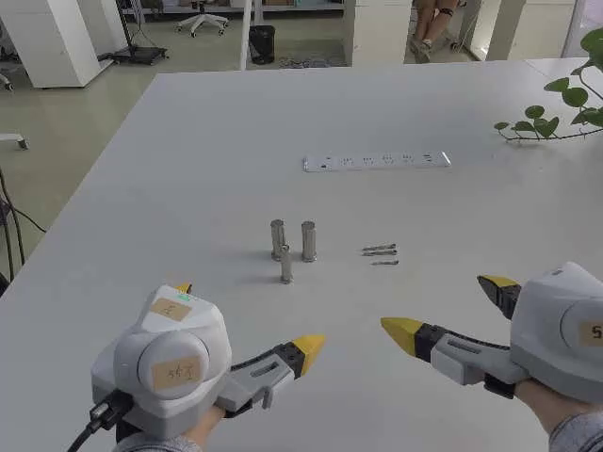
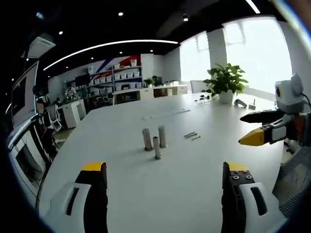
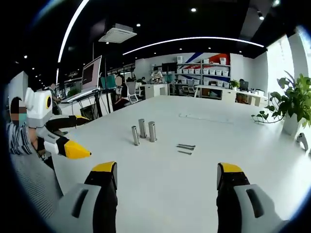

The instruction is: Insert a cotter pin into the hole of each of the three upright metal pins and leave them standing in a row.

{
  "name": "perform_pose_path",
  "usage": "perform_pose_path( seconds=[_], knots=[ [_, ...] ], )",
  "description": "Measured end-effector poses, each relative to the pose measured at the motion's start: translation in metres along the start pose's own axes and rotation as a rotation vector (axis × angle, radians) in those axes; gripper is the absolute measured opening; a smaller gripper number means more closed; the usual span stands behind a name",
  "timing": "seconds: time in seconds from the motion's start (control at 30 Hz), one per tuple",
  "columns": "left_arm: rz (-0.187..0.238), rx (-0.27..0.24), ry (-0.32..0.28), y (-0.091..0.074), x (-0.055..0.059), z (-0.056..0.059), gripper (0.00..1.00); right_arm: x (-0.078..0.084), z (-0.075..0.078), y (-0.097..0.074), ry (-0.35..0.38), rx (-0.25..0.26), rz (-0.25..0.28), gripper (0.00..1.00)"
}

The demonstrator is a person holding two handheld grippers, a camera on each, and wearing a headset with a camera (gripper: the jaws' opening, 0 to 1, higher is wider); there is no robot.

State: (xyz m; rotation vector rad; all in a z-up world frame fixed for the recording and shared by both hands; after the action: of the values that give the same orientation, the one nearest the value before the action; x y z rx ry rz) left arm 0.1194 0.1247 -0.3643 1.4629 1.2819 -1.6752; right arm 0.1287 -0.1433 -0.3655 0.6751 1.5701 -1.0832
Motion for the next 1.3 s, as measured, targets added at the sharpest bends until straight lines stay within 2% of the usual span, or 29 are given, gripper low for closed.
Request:
perform_pose_path(
  seconds=[1.3],
  knots=[
    [0.01, -0.025, 0.019, -0.0023, -0.0013, -0.0029, 0.98, -0.0005, -0.0011, -0.0007, 0.0, -0.003, 0.0, 0.78]
  ],
)
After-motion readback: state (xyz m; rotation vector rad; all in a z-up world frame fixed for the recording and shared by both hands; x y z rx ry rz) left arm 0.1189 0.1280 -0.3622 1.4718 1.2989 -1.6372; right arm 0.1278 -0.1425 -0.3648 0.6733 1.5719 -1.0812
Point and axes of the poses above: the centre of the closed fingertips' face, and the gripper's own axes: y roughly forward along the fingers, z roughly to its right, x roughly out of its underside, the point moved 10 cm from there along -y, roughly backward along the fingers, and after that the axes turned 3 degrees about z, right-handed, at the moved point
